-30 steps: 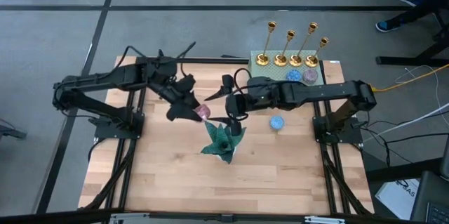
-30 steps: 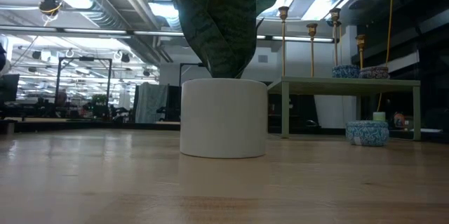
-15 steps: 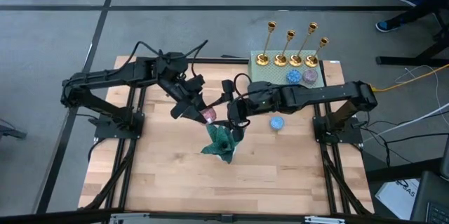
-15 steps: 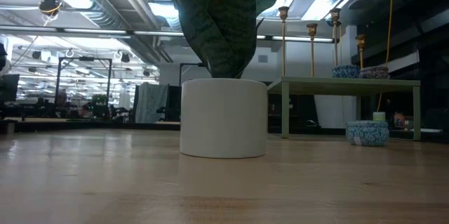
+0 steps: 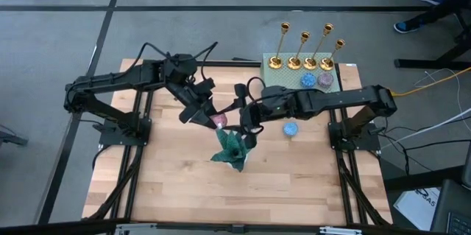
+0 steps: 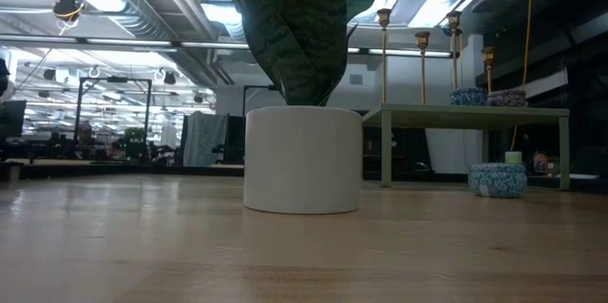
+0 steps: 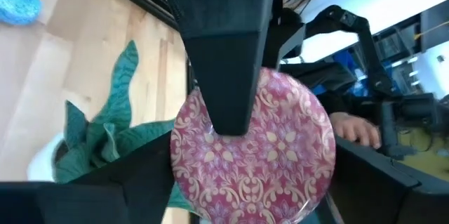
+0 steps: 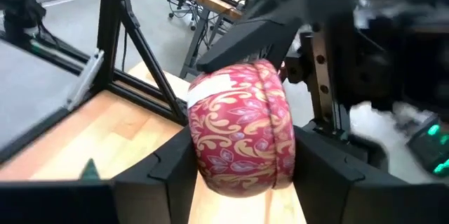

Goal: Stock candles and holders on shelf
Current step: Align the pink scented candle with the other scented candle on the shelf

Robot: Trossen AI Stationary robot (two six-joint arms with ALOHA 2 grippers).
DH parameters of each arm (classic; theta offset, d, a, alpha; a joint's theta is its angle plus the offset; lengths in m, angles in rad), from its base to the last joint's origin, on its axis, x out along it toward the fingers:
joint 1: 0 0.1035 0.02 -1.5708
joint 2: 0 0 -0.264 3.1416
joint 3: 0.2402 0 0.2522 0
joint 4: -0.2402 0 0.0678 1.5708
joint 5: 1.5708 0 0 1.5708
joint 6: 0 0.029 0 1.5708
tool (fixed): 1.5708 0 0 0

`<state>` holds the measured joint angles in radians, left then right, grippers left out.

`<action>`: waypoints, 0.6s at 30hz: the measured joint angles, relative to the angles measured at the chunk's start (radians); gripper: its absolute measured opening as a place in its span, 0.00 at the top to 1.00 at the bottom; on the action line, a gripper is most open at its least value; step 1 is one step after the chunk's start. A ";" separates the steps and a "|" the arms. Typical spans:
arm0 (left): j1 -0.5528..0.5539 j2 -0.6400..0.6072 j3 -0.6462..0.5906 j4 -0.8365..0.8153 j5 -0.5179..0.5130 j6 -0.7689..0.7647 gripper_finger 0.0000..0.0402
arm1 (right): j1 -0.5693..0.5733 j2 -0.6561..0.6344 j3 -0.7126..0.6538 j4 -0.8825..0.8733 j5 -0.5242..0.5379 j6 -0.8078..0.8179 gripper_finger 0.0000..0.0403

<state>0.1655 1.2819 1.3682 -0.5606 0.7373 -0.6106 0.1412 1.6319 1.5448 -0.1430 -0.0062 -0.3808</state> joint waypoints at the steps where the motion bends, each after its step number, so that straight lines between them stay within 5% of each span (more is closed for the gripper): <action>1: 0.000 0.000 0.000 0.003 -0.006 0.010 0.19 | 0.000 -0.004 0.000 -0.009 0.006 0.019 0.53; 10: 0.006 0.000 0.000 0.095 -0.036 0.023 0.03 | 0.012 -0.111 0.000 -0.185 0.105 0.118 0.56; 18: 0.007 -0.001 0.000 0.085 -0.126 0.063 0.02 | 0.049 -0.202 0.000 -0.524 0.548 0.232 0.56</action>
<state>0.1730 1.2812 1.3678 -0.4755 0.6110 -0.5475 0.1907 1.4295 1.5448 -0.6672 0.5421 -0.1487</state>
